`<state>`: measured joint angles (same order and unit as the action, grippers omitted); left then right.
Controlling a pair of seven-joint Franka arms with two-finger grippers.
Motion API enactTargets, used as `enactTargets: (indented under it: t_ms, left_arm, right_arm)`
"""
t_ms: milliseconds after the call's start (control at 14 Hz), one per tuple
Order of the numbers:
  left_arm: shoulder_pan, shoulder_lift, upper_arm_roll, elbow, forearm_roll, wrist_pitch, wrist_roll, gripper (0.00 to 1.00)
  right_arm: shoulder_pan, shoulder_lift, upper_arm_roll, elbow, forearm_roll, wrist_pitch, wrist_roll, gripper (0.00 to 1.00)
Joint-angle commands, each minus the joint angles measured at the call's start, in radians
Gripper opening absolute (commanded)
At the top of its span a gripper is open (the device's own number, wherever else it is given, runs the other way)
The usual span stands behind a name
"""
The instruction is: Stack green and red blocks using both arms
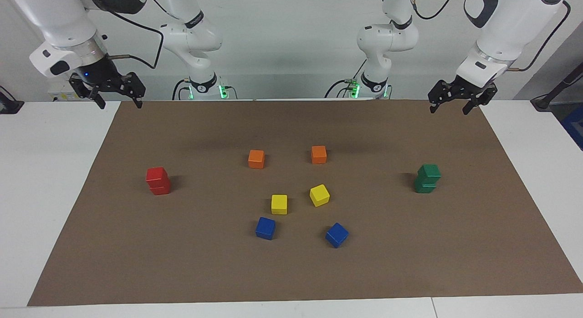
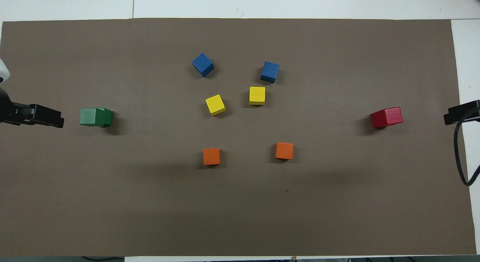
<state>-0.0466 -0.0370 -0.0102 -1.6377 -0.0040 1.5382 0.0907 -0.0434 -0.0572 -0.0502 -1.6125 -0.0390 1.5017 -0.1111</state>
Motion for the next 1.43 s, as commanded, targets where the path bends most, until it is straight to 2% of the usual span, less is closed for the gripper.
enactTargets:
  t_ms: [0, 215, 358, 573, 788, 1362]
  left_arm:
    - [-0.015, 0.075, 0.013, 0.105, -0.004, -0.046, -0.011, 1.0]
    - [-0.021, 0.078, 0.015, 0.114, 0.002, -0.068, -0.011, 1.0]
    - [-0.026, 0.092, 0.015, 0.163, 0.005, -0.133, -0.012, 1.0]
    - [-0.033, 0.092, 0.013, 0.174, 0.012, -0.136, -0.013, 1.0]
    - [-0.027, 0.072, 0.009, 0.13, 0.009, -0.063, -0.011, 1.0]
    - [-0.015, 0.058, 0.006, 0.095, 0.009, -0.058, -0.006, 1.0]
  right_arm:
    - [-0.003, 0.0, 0.004, 0.011, 0.004, -0.021, 0.025, 1.0]
    - [-0.003, -0.003, 0.006, 0.006, 0.004, -0.021, 0.027, 1.0]
    - [-0.003, -0.003, 0.006, 0.006, 0.004, -0.021, 0.027, 1.0]
    - [-0.003, -0.003, 0.006, 0.006, 0.004, -0.021, 0.027, 1.0]
    - [-0.003, -0.003, 0.006, 0.005, 0.004, -0.021, 0.025, 1.0]
    - [-0.004, -0.004, 0.006, 0.005, 0.004, -0.023, 0.025, 1.0]
